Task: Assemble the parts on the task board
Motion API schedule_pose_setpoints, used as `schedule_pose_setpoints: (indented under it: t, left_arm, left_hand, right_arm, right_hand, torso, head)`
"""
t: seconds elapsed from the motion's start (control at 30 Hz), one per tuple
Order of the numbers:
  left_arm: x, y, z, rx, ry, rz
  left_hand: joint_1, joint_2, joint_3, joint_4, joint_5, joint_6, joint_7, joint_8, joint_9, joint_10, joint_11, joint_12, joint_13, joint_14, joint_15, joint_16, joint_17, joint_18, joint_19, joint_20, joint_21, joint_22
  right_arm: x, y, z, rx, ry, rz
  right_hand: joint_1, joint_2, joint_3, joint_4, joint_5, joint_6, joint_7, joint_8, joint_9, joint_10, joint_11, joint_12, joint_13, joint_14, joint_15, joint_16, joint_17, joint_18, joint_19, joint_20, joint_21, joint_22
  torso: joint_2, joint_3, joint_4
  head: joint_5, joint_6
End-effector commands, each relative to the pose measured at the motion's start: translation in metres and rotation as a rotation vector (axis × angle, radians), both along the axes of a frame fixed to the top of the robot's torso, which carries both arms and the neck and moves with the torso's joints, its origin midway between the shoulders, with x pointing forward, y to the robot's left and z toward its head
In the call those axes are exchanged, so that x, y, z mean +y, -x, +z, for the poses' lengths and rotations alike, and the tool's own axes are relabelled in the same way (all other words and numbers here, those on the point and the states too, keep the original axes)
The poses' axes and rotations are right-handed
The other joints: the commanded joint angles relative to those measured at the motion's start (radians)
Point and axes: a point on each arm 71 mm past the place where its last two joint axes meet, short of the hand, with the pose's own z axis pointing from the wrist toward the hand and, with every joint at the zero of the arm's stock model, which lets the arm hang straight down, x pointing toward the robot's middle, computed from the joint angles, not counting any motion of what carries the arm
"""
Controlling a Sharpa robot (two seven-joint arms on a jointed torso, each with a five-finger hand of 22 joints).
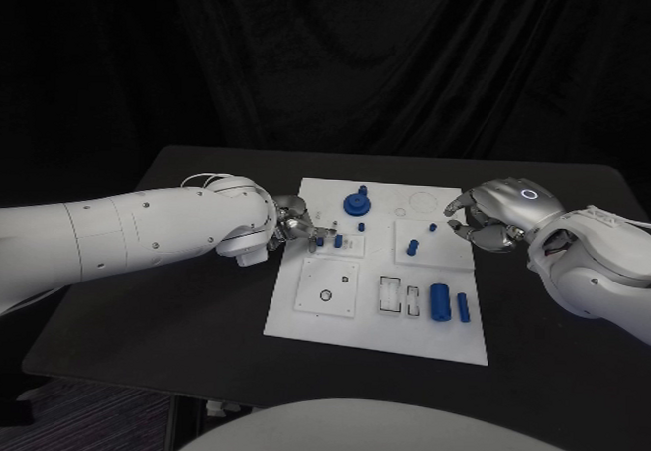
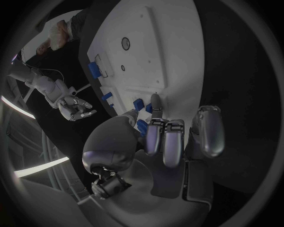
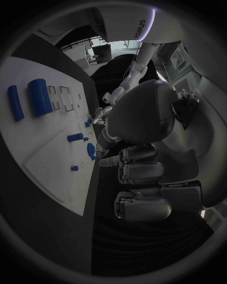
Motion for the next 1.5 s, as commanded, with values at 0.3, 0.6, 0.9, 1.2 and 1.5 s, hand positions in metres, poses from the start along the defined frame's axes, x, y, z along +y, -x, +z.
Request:
schedule_pose_setpoints:
  t: [0.3, 0.6, 0.9, 1.2, 1.5]
  left_arm:
    - [0.001, 0.002, -0.005, -0.013, 0.022, -0.016]
    - [0.002, 0.001, -0.004, -0.027, 0.023, 0.001]
    - [0.007, 0.001, 0.001, -0.093, 0.058, 0.037]
    - [0.013, 0.001, 0.012, -0.233, 0.151, 0.052]
    - [0.015, 0.005, 0.010, -0.188, 0.143, 0.019]
  left_hand:
    - [-0.064, 0.065, -0.102, 0.000, 0.000, -0.040, 0.021, 0.044, 0.034, 0.006, 0.007, -0.001, 0.188, 0.107, 0.008, 0.003, 0.263, 0.010, -0.005, 0.003, -0.001, 0.179]
    - [-0.042, 0.141, -0.206, -0.001, 0.063, -0.072, 0.007, 0.175, 0.182, 0.016, -0.005, 0.011, 0.194, 0.107, -0.002, 0.003, 0.263, 0.008, 0.004, -0.006, 0.014, 0.182]
    - [0.004, 0.152, -0.253, -0.002, 0.101, -0.085, -0.003, 0.231, 0.247, 0.037, -0.014, 0.034, 0.208, 0.107, -0.010, 0.003, 0.263, 0.003, 0.019, -0.013, 0.040, 0.189]
    - [0.073, 0.165, -0.268, -0.002, 0.169, -0.122, -0.005, 0.253, 0.279, 0.045, -0.017, 0.044, 0.214, 0.107, -0.014, 0.003, 0.263, 0.001, 0.025, -0.018, 0.051, 0.192]
    - [0.100, 0.172, -0.283, -0.002, 0.204, -0.130, -0.001, 0.229, 0.252, 0.039, -0.013, 0.037, 0.209, 0.107, -0.010, 0.003, 0.263, 0.002, 0.021, -0.015, 0.047, 0.190]
  right_arm:
    - [-0.002, 0.000, -0.001, 0.002, 0.004, -0.020]
    - [-0.003, 0.000, -0.001, 0.001, 0.004, -0.021]
    - [-0.004, 0.000, -0.001, 0.001, 0.004, -0.023]
    - [-0.005, 0.000, -0.001, 0.001, 0.005, -0.027]
    - [-0.006, 0.000, -0.001, 0.001, 0.005, -0.029]
  right_hand:
    - [-0.001, 0.012, 0.007, -0.001, 0.006, 0.003, -0.001, -0.004, -0.002, 0.050, -0.006, -0.003, 0.190, 0.084, -0.007, 0.002, 0.154, 0.001, 0.057, -0.007, 0.003, 0.230]
    - [-0.001, 0.012, 0.007, -0.001, 0.006, 0.003, -0.001, -0.004, -0.002, 0.050, -0.006, -0.003, 0.190, 0.084, -0.007, 0.002, 0.154, 0.001, 0.057, -0.007, 0.003, 0.230]
    - [-0.001, 0.012, 0.007, -0.001, 0.006, 0.003, -0.001, -0.004, -0.002, 0.050, -0.006, -0.003, 0.190, 0.084, -0.007, 0.002, 0.154, 0.001, 0.057, -0.007, 0.003, 0.230]
    - [-0.001, 0.012, 0.007, -0.001, 0.006, 0.003, -0.001, -0.004, -0.002, 0.050, -0.006, -0.003, 0.190, 0.084, -0.007, 0.002, 0.154, 0.001, 0.057, -0.007, 0.003, 0.230]
    - [-0.001, 0.012, 0.007, -0.001, 0.006, 0.003, -0.001, -0.004, -0.002, 0.050, -0.006, -0.003, 0.190, 0.084, -0.007, 0.002, 0.154, 0.001, 0.057, -0.007, 0.003, 0.230]
  torso:
    - [-0.001, 0.0007, -0.0020]
    - [0.000, 0.0003, -0.0007]
    - [-0.001, -0.0001, -0.0002]
    - [-0.002, 0.0013, -0.0010]
    - [0.000, 0.0003, -0.0004]
  head:
    - [-0.001, 0.000]
    - [-0.003, 0.000]
    - [-0.004, 0.000]
    - [-0.003, 0.000]
    - [-0.005, 0.000]
